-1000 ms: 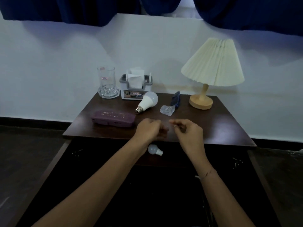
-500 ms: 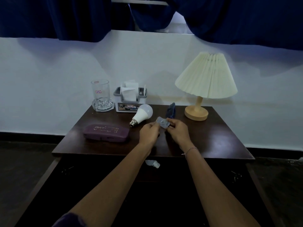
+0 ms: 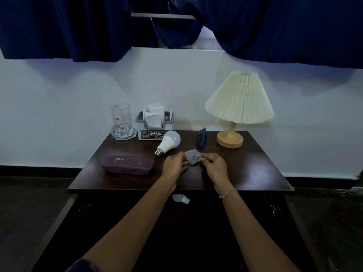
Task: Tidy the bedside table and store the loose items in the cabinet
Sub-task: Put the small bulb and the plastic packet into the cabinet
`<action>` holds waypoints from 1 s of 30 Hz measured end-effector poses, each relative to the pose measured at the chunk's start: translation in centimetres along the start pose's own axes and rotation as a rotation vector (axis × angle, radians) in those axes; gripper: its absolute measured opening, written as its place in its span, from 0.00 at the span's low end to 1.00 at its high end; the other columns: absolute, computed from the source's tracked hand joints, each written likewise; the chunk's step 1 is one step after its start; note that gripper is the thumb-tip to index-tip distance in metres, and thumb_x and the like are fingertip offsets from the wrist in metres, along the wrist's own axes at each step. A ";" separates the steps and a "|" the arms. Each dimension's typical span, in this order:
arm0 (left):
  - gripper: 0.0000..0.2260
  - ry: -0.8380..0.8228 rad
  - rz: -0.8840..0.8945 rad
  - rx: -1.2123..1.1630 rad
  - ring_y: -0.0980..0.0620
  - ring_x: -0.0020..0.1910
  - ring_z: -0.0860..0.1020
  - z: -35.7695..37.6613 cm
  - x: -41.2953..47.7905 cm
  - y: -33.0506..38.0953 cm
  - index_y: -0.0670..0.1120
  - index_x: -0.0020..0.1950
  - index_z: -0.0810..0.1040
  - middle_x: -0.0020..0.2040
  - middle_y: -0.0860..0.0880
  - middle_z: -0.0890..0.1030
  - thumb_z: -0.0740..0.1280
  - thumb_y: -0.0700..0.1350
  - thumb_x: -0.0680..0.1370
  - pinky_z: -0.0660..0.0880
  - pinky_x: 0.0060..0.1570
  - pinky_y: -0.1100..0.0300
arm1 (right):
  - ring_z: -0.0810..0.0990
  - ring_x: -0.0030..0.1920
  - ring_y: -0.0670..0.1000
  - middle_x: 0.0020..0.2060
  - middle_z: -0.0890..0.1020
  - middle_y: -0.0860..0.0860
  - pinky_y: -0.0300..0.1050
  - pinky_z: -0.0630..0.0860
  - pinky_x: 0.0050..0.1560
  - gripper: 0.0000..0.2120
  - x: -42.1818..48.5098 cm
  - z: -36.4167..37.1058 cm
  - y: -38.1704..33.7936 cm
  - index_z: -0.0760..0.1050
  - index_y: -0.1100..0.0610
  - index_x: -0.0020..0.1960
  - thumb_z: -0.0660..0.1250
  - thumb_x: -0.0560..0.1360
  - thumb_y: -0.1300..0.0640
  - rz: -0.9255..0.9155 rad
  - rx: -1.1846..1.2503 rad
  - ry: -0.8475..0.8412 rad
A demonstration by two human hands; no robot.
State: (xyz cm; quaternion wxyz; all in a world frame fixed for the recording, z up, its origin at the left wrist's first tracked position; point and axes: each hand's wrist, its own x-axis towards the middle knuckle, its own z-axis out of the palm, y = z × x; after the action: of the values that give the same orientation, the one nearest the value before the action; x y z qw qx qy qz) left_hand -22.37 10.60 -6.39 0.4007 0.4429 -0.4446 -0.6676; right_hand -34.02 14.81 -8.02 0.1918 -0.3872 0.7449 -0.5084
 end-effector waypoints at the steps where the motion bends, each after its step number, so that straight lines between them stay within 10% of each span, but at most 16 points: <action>1: 0.10 -0.002 -0.008 0.000 0.53 0.43 0.79 -0.3 -0.4 -0.2 0.41 0.45 0.77 0.44 0.46 0.80 0.57 0.41 0.78 0.76 0.44 0.62 | 0.77 0.58 0.50 0.58 0.79 0.53 0.40 0.71 0.60 0.12 -0.8 -0.3 0.3 0.79 0.59 0.57 0.63 0.76 0.63 -0.009 0.012 0.008; 15: 0.11 -0.037 -0.042 -0.028 0.47 0.53 0.80 -3.1 -7.8 -1.6 0.38 0.51 0.78 0.53 0.40 0.81 0.58 0.41 0.78 0.77 0.49 0.61 | 0.76 0.57 0.46 0.56 0.77 0.47 0.42 0.72 0.63 0.11 -10.0 -2.2 0.9 0.79 0.60 0.57 0.63 0.76 0.60 -0.033 0.148 0.065; 22: 0.08 -0.039 -0.043 -0.022 0.47 0.52 0.81 -4.9 -11.1 -2.5 0.42 0.47 0.79 0.51 0.41 0.82 0.60 0.41 0.78 0.78 0.51 0.59 | 0.77 0.53 0.40 0.52 0.78 0.43 0.23 0.71 0.51 0.10 -14.2 -2.0 1.0 0.80 0.57 0.56 0.64 0.76 0.60 -0.074 0.209 0.100; 30: 0.08 0.120 -0.106 -0.062 0.51 0.43 0.83 -9.1 -12.3 -6.2 0.41 0.51 0.79 0.45 0.44 0.83 0.61 0.42 0.79 0.79 0.40 0.64 | 0.78 0.54 0.45 0.53 0.79 0.46 0.41 0.73 0.59 0.10 -17.8 1.4 3.7 0.80 0.59 0.55 0.63 0.76 0.63 0.042 0.284 0.011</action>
State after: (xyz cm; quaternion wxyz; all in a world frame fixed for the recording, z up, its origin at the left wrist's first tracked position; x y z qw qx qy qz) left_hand -11.14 21.62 -11.33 0.4043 0.4924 -0.3747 -0.6735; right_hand -23.29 28.36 -13.85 0.2511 -0.3375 0.6746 -0.6066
